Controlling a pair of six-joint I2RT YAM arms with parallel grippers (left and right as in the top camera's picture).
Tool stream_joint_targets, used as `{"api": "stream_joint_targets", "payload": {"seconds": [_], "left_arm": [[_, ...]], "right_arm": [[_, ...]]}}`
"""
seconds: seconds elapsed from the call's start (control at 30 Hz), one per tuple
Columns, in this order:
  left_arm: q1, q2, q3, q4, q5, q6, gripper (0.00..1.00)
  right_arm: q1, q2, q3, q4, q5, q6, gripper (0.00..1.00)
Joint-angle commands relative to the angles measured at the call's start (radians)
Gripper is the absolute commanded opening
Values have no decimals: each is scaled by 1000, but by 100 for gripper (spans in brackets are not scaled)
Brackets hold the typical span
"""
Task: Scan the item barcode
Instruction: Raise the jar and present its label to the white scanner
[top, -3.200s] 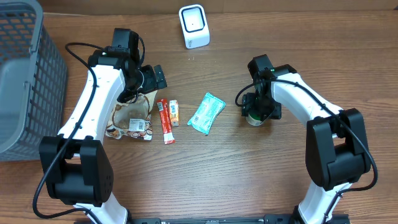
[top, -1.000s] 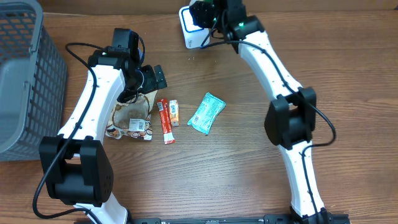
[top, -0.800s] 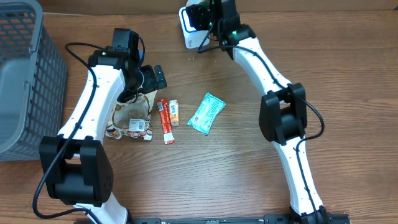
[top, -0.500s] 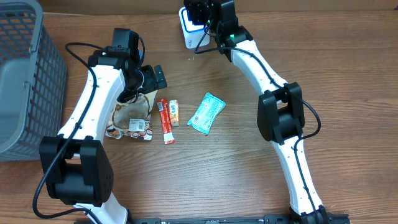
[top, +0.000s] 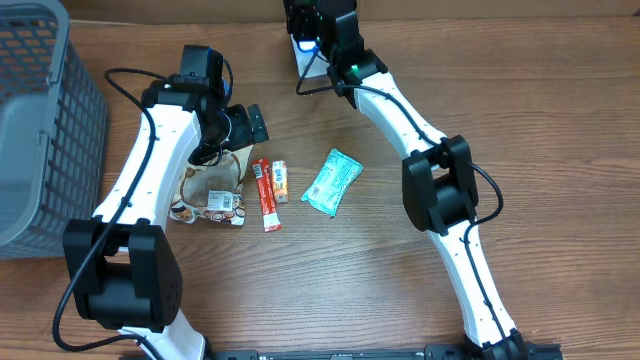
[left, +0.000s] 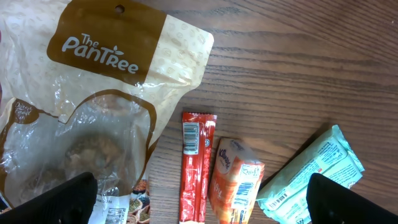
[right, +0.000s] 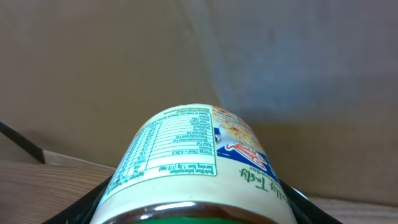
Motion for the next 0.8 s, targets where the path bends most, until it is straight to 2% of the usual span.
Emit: {"api": "stream_joint_targets", "payload": {"seconds": [0.0, 0.67, 0.77], "left_arm": [[-1, -1, 20, -1, 8, -3, 99], [-1, -1, 20, -1, 8, -3, 100], [-1, -1, 20, -1, 8, -3, 100]], "right_arm": [[-6, 13, 19, 13, 19, 5, 4], [-11, 13, 19, -39, 8, 44, 4], [-13, 13, 19, -31, 8, 86, 4]]}}
